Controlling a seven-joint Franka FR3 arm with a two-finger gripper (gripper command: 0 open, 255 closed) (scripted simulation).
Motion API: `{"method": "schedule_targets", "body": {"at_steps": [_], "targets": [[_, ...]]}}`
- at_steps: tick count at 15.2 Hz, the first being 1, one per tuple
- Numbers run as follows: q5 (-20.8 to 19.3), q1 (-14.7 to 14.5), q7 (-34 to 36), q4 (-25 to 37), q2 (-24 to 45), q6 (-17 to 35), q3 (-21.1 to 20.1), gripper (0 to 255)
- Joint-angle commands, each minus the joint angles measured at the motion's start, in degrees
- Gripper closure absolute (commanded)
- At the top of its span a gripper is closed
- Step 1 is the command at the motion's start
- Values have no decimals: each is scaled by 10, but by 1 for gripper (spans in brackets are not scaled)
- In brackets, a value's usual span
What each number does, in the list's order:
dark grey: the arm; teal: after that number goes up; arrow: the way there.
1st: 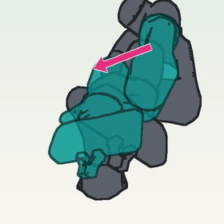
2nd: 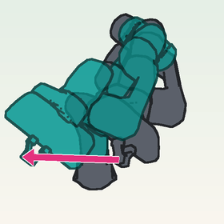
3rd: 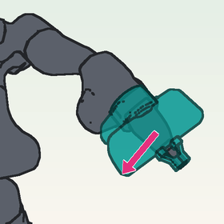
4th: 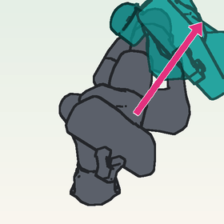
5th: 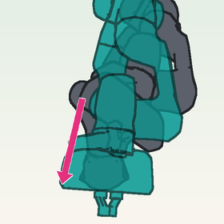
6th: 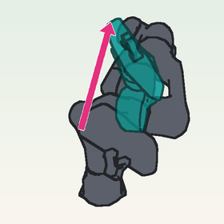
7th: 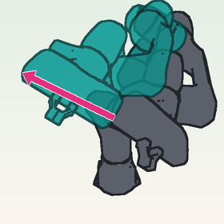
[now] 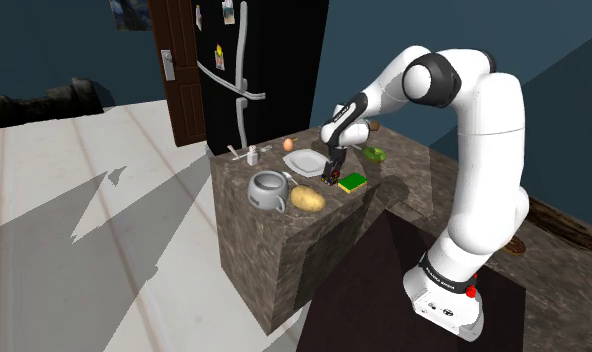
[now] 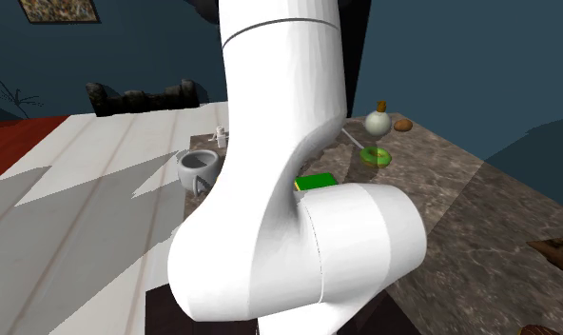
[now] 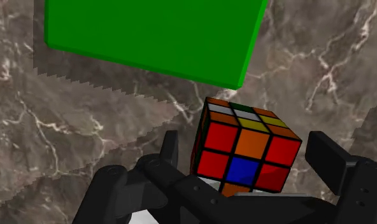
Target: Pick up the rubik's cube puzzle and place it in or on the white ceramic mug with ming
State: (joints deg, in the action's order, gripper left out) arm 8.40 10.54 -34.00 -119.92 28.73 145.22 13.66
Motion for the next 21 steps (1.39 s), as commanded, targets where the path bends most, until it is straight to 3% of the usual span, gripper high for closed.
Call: {"method": "schedule_targets", "body": {"at_steps": [1,9,10,21], "targets": [[5,4,-4,2,16,14,-4,0],[5,4,-4,2,16,14,-4,0],[5,4,-4,2,16,14,-4,255],[1,1,-1,-1,2,3,-1,255]]}}
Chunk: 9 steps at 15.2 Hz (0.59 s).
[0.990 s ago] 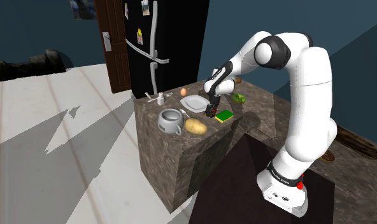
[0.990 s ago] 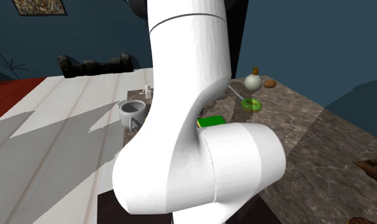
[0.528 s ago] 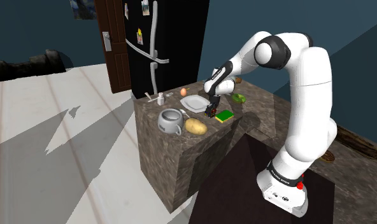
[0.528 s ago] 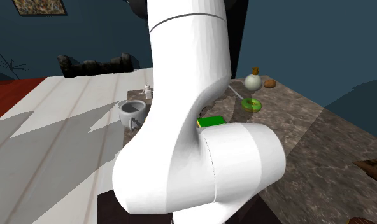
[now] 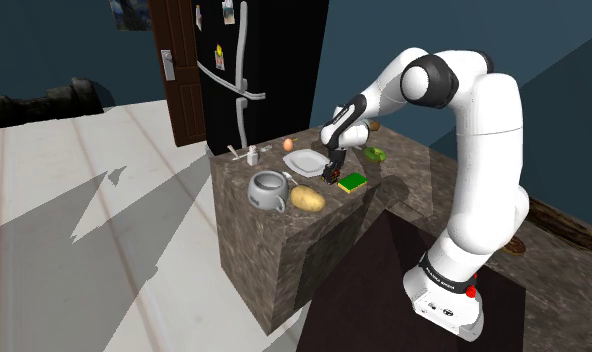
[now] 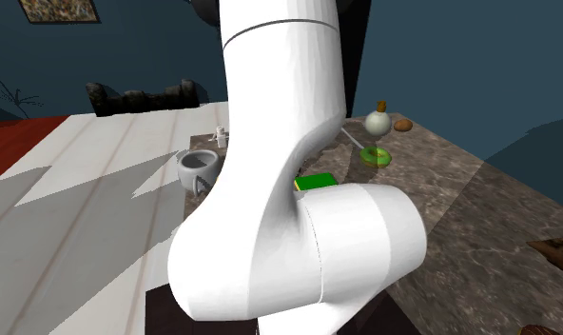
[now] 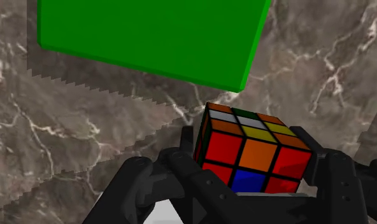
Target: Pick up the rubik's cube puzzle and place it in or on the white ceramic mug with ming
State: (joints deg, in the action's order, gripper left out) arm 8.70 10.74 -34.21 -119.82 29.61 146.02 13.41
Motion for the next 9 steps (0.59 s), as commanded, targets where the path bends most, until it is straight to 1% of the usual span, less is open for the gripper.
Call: {"method": "schedule_targets", "body": {"at_steps": [1,9], "targets": [[-4,-2,2,-3,-13,-10,4,255],[-22,-12,13,-6,-64,-57,17,255]]}}
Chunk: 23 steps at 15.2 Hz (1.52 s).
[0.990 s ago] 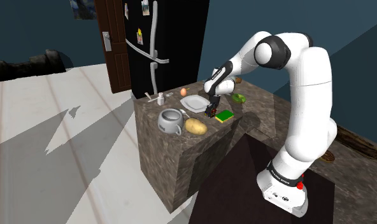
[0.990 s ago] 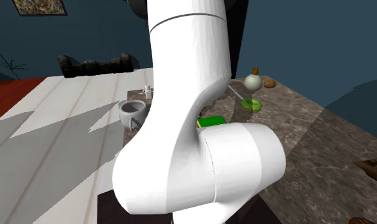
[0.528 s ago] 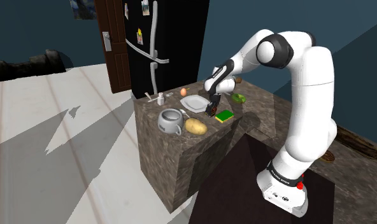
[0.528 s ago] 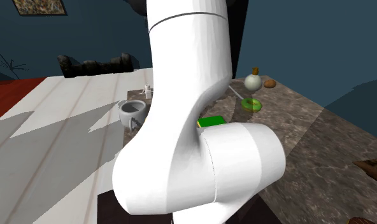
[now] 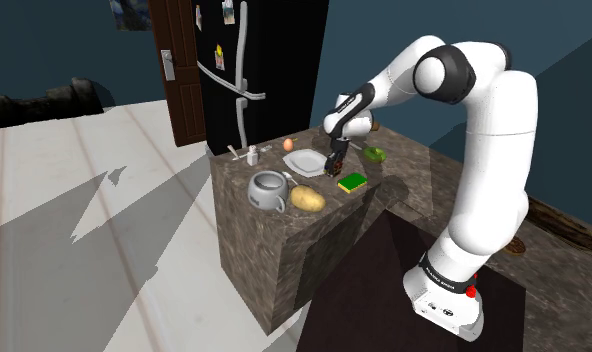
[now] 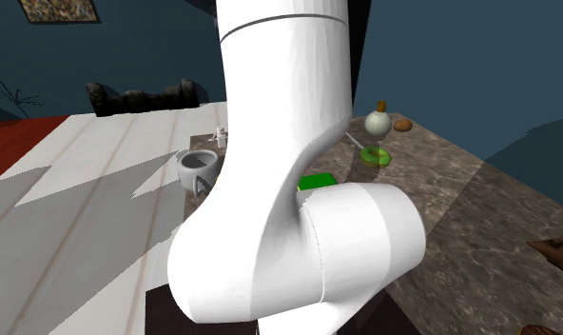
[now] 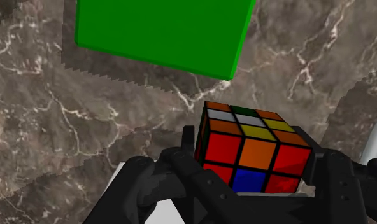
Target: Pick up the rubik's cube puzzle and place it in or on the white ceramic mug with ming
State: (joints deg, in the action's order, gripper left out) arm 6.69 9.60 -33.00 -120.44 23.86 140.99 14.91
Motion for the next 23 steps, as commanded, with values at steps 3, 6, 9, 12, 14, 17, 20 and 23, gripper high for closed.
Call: {"method": "schedule_targets", "body": {"at_steps": [3,6,9,12,14,17,20,23], "targets": [[-9,-4,5,1,-25,-25,6,255],[-16,-7,9,2,-42,-43,10,255],[-23,-9,13,5,-59,-63,13,255],[-29,-11,17,10,-75,-82,15,255],[-33,-13,20,13,-85,-95,17,255],[-39,-14,23,19,-100,-115,19,255],[-44,-16,26,26,-114,-136,21,255],[-48,-25,42,26,-124,-145,17,255]]}}
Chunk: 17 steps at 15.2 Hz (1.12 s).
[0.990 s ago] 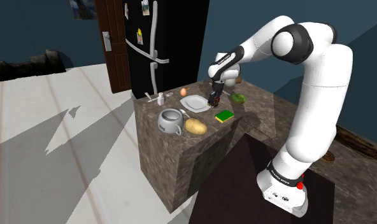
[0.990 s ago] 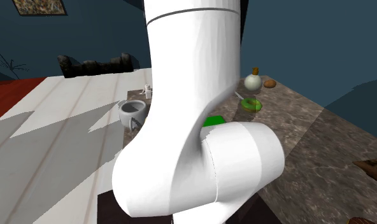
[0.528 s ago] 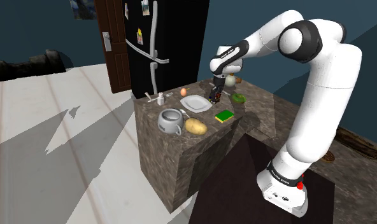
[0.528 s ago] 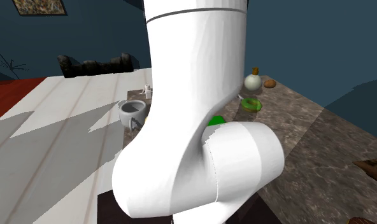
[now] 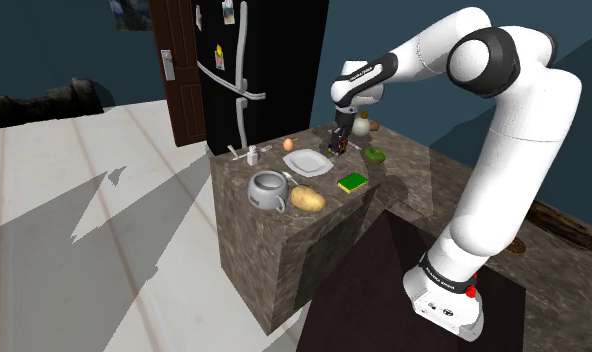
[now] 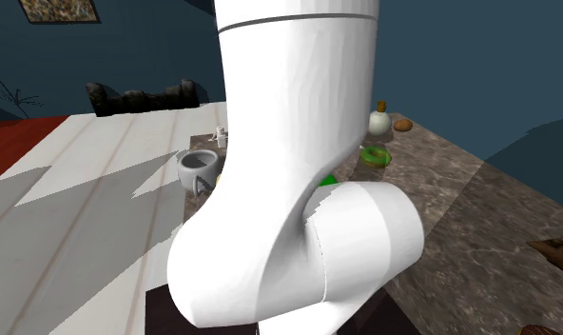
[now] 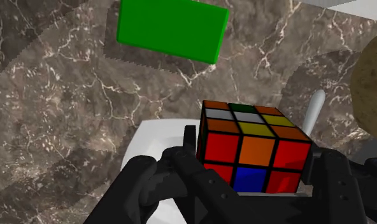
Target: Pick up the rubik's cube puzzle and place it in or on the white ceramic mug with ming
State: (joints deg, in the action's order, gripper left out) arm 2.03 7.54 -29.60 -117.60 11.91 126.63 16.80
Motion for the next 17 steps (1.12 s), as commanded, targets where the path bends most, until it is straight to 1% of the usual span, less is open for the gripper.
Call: {"method": "schedule_targets", "body": {"at_steps": [1,9,17], "targets": [[-3,-13,22,-6,-7,-1,-7,255],[-9,-78,131,-10,-13,-4,-50,255],[-8,-139,234,29,12,-18,-92,255]]}}
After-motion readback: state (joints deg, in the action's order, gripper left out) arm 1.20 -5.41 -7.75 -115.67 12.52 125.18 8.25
